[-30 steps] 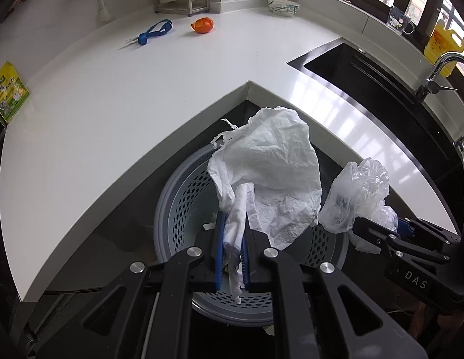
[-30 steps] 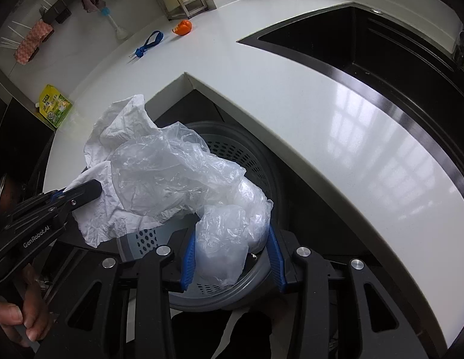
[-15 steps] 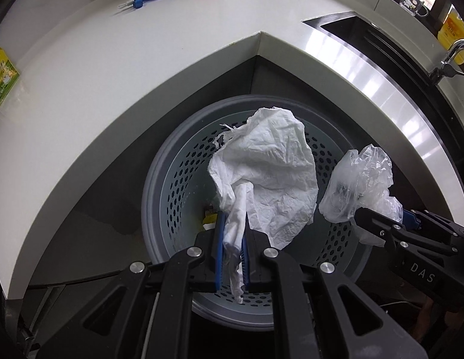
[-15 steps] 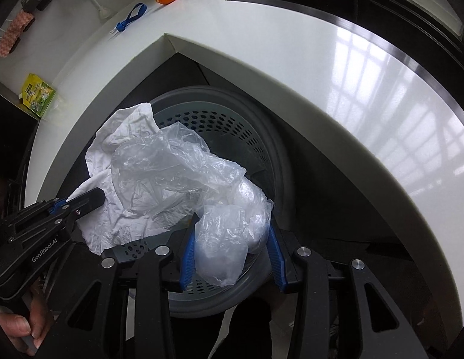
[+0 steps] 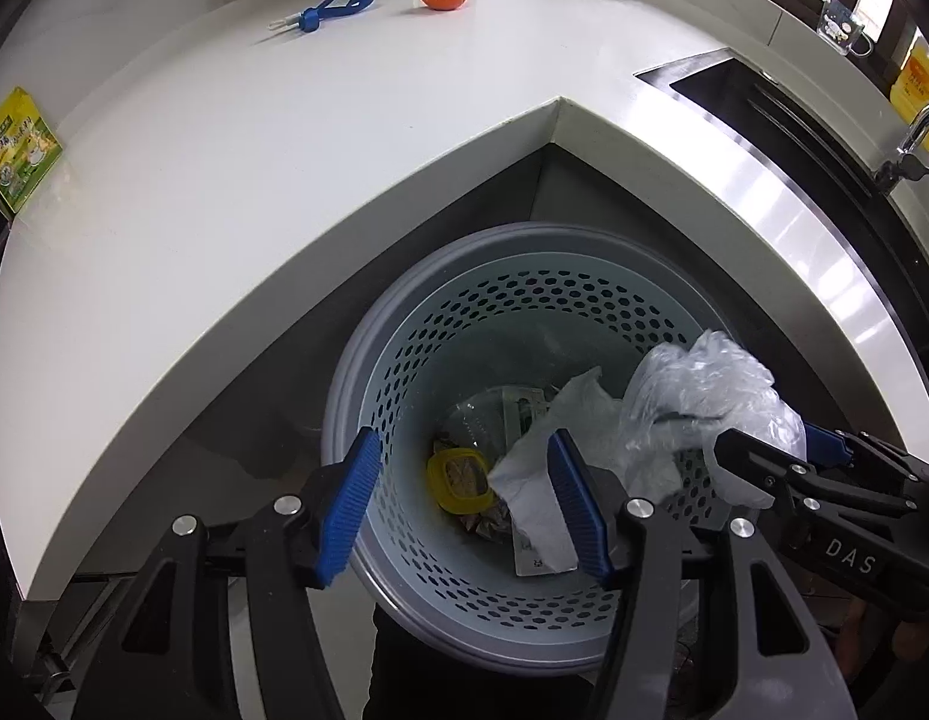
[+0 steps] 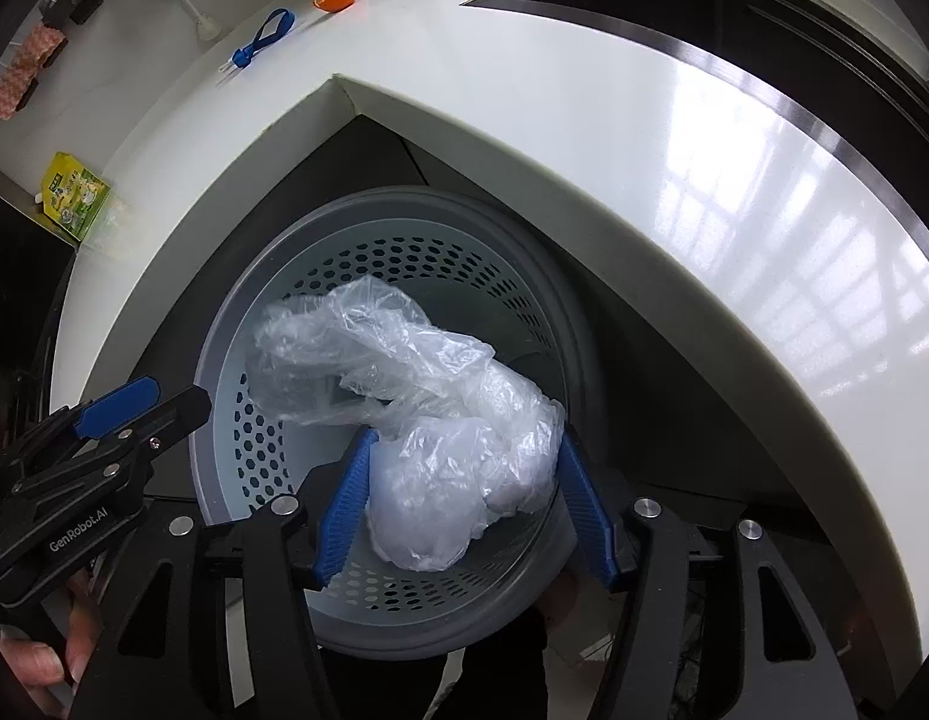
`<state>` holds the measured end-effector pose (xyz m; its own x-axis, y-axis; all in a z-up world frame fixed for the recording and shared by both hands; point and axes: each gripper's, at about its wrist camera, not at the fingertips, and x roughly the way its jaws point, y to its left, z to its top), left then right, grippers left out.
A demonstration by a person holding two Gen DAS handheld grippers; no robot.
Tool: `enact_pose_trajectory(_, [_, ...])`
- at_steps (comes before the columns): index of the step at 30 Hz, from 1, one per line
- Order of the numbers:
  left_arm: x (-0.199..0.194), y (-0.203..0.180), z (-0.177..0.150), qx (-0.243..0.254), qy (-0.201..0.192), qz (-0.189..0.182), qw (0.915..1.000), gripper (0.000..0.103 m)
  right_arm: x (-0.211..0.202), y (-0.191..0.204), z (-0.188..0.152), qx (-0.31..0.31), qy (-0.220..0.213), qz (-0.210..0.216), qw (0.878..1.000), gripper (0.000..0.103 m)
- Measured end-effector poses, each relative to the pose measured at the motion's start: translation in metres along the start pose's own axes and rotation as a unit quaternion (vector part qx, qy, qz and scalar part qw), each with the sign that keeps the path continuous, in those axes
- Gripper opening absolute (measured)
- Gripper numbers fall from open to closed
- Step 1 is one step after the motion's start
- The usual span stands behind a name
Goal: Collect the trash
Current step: 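Carry both bags over the grey bin and open both tools, then raise both open tools from the bin toward the lanyard and orange peel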
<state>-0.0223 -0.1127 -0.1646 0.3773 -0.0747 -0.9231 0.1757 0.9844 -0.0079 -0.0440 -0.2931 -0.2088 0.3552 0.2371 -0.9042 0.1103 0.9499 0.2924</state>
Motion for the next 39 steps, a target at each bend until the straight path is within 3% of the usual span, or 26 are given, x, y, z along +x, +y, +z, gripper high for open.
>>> enact_pose_trajectory(18, [-0.02,0.009,0.002,-0.004,-0.013,0.005,0.9999,0.06,-0.013,0.0,-0.005,0.003,-0.005,0.01,1.0,0.061])
enact_pose_trajectory(35, [-0.095,0.019,0.037,-0.031,-0.102,0.015,0.9942,0.067,-0.082,0.017,0.019,-0.043,-0.063,0.021,0.997,0.063])
enact_pose_trajectory(39, [-0.11,0.024,0.044,-0.038,-0.122,0.022,0.9916,0.073,-0.096,0.023,0.028,-0.05,-0.084,0.025,0.995,0.063])
